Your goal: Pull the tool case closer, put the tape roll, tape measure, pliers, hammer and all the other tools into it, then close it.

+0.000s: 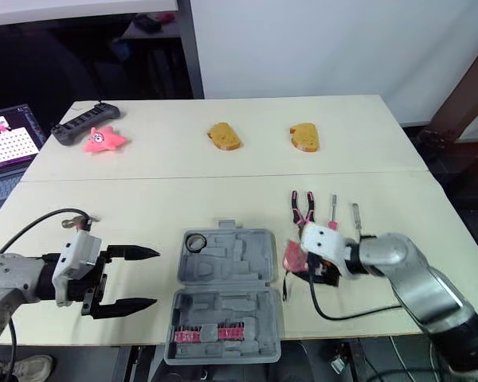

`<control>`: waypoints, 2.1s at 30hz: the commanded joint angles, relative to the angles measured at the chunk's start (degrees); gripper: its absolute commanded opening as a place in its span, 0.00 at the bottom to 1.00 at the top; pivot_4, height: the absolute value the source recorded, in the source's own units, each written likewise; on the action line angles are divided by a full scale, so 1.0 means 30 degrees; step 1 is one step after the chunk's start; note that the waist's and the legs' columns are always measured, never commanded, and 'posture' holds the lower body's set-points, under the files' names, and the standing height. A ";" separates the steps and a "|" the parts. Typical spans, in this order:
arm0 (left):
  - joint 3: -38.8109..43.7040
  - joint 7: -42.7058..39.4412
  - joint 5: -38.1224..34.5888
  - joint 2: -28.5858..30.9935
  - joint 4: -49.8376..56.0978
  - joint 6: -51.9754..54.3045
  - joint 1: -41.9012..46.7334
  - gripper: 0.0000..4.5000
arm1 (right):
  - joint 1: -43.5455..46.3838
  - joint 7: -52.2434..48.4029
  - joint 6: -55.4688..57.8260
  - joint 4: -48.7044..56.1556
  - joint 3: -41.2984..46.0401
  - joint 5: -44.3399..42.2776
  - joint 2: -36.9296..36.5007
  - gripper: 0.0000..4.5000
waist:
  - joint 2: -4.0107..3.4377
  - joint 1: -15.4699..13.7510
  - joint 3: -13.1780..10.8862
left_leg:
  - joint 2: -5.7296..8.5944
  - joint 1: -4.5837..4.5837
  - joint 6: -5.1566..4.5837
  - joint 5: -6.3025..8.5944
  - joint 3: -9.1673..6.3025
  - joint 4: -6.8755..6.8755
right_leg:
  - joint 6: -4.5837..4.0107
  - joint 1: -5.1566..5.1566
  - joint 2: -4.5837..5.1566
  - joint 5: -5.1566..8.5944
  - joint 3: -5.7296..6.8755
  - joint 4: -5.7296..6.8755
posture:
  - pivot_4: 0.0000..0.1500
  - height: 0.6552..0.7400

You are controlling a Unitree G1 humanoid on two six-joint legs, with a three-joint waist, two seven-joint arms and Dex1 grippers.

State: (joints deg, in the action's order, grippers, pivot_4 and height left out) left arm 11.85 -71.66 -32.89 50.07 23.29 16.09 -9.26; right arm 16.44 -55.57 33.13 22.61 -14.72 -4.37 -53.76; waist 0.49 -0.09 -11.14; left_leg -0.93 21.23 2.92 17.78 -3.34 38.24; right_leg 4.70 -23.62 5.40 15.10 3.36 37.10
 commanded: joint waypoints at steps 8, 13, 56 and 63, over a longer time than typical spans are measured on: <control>0.0479 0.0781 0.0936 -0.0701 0.0195 -0.1507 -0.1309 1.00 | 0.9793 -0.4332 0.6910 -0.1248 -0.6013 -0.0041 0.2237 0.66 | -0.0001 0.0258 -0.0001 | 0.0000 0.0048 -0.0001 0.0001 -0.0021 -0.0010 | 0.0000 -0.0045 0.0001 -0.0002 0.0000 0.0003 | 1.00 1.00; 0.0657 0.1283 0.0914 -0.0859 0.0583 -0.1680 -0.1818 1.00 | 1.1685 -0.4277 0.5836 -0.3775 -0.8607 0.1602 0.3733 0.66 | -0.0001 0.0274 -0.0001 | 0.0001 0.0041 0.0000 0.0001 -0.0020 -0.0005 | -0.0001 -0.0047 0.0002 -0.0005 -0.0002 0.0031 | 1.00 1.00; 0.1052 0.1471 0.0746 -0.0797 0.0667 -0.1669 -0.2241 1.00 | 0.8414 -0.3965 0.0967 -0.2731 -0.2088 0.0409 0.6468 0.99 | 0.0003 0.0245 0.0004 | 0.0000 0.0069 0.0003 -0.0001 0.0024 -0.0015 | -0.0004 -0.0133 -0.0007 -0.0009 -0.0043 0.0071 | 1.00 1.00; 0.0985 0.1255 0.0424 -0.0764 0.0289 -0.1309 -0.1226 1.00 | 0.5722 -0.3751 0.0026 -0.3603 -0.1758 -0.1120 0.6749 0.64 | 0.0002 0.0297 0.0005 | -0.0001 0.0056 0.0002 -0.0001 0.0020 -0.0008 | -0.0005 -0.0120 -0.0009 -0.0012 -0.0043 0.0077 | 1.00 1.00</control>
State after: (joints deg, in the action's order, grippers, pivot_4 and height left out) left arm 14.28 -67.50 -30.69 47.25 24.06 12.08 -13.19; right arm 33.98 -67.35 35.40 12.68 -21.52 -6.99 -33.91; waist 0.50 0.80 -11.12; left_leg -0.93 21.39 2.93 17.78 -3.27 38.21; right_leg 4.68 -23.99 5.37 15.07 3.23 37.33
